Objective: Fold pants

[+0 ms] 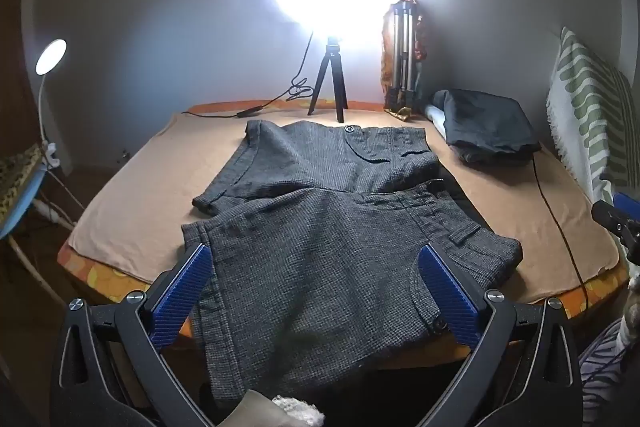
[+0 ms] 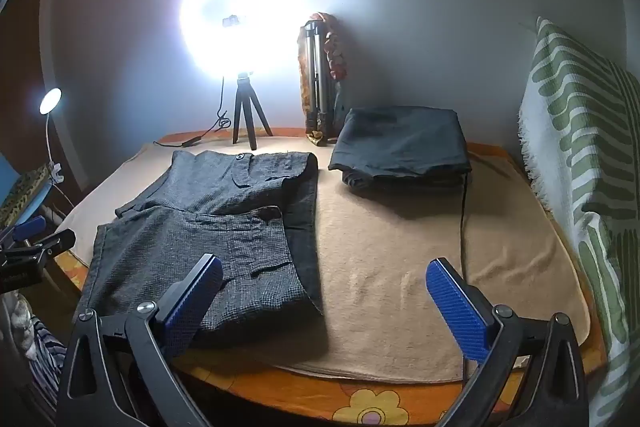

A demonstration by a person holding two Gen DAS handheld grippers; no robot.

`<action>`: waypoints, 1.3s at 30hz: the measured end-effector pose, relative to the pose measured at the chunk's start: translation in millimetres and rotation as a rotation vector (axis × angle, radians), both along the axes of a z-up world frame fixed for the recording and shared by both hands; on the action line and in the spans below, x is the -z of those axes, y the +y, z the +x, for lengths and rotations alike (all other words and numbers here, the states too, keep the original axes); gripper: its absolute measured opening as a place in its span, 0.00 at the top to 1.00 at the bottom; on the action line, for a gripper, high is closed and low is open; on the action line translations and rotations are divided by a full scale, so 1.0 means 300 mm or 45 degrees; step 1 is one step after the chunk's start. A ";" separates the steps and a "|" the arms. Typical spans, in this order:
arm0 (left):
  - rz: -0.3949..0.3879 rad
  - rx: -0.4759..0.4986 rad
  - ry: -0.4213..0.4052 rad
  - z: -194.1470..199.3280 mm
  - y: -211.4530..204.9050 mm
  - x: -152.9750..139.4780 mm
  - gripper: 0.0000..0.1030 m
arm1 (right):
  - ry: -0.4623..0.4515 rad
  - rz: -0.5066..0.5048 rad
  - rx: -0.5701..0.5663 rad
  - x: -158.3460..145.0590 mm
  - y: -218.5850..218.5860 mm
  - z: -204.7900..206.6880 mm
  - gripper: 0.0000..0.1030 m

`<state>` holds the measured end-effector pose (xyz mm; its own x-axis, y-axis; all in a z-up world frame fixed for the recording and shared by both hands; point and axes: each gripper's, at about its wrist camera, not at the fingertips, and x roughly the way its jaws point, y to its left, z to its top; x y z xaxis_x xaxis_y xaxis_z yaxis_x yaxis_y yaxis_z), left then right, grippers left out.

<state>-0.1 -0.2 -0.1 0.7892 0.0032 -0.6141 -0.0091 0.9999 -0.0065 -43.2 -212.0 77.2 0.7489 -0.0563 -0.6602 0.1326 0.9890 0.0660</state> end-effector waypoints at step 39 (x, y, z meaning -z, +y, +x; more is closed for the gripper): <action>-0.040 -0.052 -0.048 -0.017 0.040 -0.044 0.00 | -0.031 -0.024 -0.016 -0.025 0.027 0.004 0.00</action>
<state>-5.2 11.8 12.9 0.8116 0.0167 -0.5840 -0.0488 0.9980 -0.0393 -42.0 -203.9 84.6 0.7652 -0.0593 -0.6410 0.1189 0.9916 0.0502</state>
